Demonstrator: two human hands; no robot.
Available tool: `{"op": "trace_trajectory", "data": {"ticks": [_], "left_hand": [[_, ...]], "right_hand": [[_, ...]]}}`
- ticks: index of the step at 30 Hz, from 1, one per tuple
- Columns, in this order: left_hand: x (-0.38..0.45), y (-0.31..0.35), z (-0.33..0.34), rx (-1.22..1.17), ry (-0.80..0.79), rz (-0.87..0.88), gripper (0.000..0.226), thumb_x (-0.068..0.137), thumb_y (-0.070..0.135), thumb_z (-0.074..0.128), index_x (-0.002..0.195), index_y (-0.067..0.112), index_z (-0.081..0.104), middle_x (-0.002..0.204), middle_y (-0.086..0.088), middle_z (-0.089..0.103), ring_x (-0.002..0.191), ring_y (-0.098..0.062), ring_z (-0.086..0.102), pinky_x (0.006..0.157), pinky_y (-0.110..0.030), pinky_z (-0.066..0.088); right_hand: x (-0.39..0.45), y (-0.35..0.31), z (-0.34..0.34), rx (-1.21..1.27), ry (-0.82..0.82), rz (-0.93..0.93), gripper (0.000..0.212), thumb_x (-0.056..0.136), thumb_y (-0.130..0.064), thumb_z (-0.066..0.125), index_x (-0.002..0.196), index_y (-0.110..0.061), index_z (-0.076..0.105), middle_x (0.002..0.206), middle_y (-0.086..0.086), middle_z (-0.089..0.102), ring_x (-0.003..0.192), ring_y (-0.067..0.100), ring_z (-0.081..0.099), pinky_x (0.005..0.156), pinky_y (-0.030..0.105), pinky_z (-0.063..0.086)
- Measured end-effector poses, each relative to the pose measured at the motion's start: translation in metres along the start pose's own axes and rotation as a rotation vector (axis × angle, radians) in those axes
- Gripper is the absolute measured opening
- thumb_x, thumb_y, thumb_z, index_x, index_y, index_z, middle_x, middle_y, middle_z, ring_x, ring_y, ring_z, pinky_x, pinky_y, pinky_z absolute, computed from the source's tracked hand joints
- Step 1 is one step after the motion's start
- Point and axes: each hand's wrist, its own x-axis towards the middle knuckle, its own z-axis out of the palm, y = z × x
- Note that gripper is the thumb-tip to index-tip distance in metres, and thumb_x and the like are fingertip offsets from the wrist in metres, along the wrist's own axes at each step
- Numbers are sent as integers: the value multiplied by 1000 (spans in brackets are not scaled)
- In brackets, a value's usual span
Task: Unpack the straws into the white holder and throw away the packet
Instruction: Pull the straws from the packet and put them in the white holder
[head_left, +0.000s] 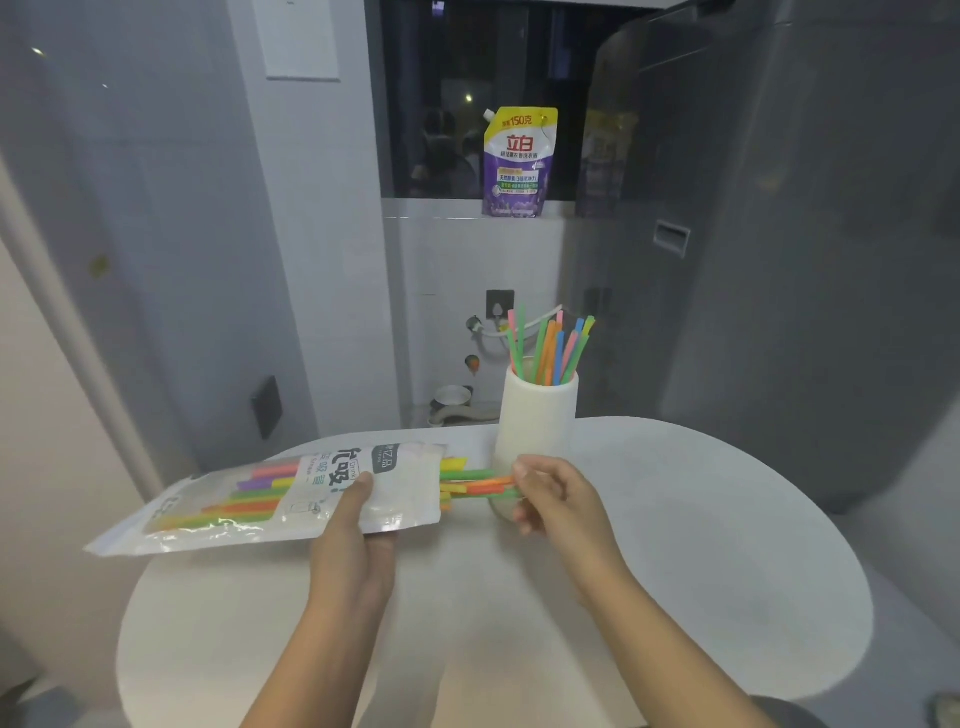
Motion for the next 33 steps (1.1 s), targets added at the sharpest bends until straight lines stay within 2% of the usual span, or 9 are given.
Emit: {"op": "trace_trajectory", "data": {"ticks": [4,9,13,16,19,22,26,31,33], "left_hand": [[-3,-4,1,-51,-31,-15,45,91,1,54,133,15,48,129,-3,63,113,-16,63,88,-39,55],[-8,-14,5,-7,-56,-25,45,91,1,53,135,13,47,131,-6,61,116,-19,61,102,-43,46],[-7,-9,5,-35,-46,-13,47,92,0,51,136,13,46,130,-6,62,116,-19,61,90,-41,53],[-2,-5,4,-82,-28,-9,47,92,0,51,137,13,45,131,-6,61,116,-19,61,86,-41,54],[-4,-9,5,-88,-26,-24,42,92,0,51,132,14,48,126,-5,63,112,-17,63,83,-39,56],[-8,-15,7,-64,-47,-47,29,92,0,51,116,16,55,119,-3,66,107,-16,65,79,-36,58],[-13,-18,8,-45,-63,-45,40,92,1,51,129,14,49,127,-7,63,111,-19,63,81,-37,57],[-15,-17,8,-51,-73,-48,45,92,1,50,135,11,45,128,-9,62,112,-20,62,80,-36,58],[-16,-18,9,-53,-77,-66,45,92,1,50,135,10,45,126,-9,62,111,-20,62,78,-36,58]], "right_hand": [[-7,4,17,208,-92,149,60,69,-48,66,119,-16,54,98,2,63,75,13,64,61,21,50],[-5,9,38,206,-193,134,35,94,-39,46,128,-34,49,122,-6,62,105,8,62,87,22,48],[-4,7,33,231,-101,65,31,97,-37,40,106,-29,68,112,-4,70,104,10,65,83,18,52],[1,3,22,360,3,58,32,97,-36,41,99,-26,71,111,-4,71,106,12,65,92,27,50],[2,0,19,505,1,72,29,89,-38,49,105,-22,69,116,1,68,111,15,62,95,34,48],[-2,1,28,572,-17,124,52,73,-36,64,120,-14,61,129,10,59,115,23,59,96,37,49],[-5,2,36,586,-151,95,55,69,-37,63,122,-23,56,133,3,53,117,13,55,88,26,51],[-8,11,42,434,-237,44,87,54,-56,81,129,-34,44,141,-4,46,130,12,43,111,33,33],[-11,12,45,354,-226,8,74,64,-53,72,130,-38,41,145,-4,42,133,10,40,115,35,27]]}}
